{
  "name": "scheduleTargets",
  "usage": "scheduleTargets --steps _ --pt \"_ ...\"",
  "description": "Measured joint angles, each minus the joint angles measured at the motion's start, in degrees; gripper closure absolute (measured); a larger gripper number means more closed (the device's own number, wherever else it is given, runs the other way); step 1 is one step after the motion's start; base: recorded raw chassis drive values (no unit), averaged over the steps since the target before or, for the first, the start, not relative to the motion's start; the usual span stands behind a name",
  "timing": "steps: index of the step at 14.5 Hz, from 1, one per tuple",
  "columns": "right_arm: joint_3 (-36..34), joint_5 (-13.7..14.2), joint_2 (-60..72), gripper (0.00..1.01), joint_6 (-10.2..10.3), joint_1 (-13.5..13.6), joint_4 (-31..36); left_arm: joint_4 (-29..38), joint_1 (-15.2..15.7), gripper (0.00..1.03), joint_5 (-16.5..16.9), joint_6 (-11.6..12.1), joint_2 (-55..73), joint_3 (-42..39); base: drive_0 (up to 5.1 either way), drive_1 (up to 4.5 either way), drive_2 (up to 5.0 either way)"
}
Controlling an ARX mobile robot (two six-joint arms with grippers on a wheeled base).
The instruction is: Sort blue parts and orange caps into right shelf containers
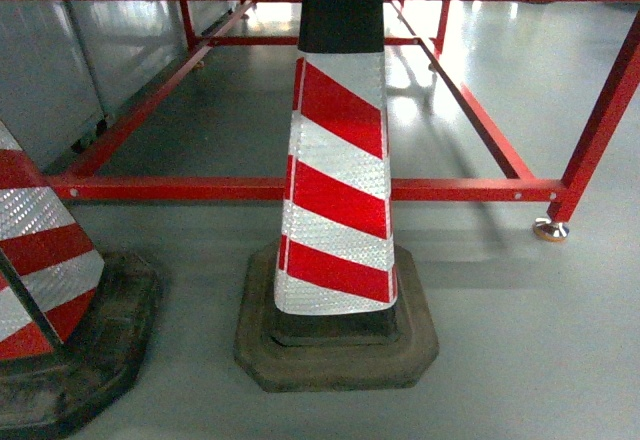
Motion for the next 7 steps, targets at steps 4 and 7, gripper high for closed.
scheduleTargets --steps 4,7 --pt "0.00 0.00 0.00 0.03 0.00 0.00 0.00 0.00 0.02 0.05 0.00 0.00 0.00 0.00 0.0 0.00 0.0" --pt "0.00 0.00 0.00 0.03 0.00 0.00 0.00 0.00 0.02 0.05 0.00 0.00 0.00 0.00 0.0 0.00 0.0"
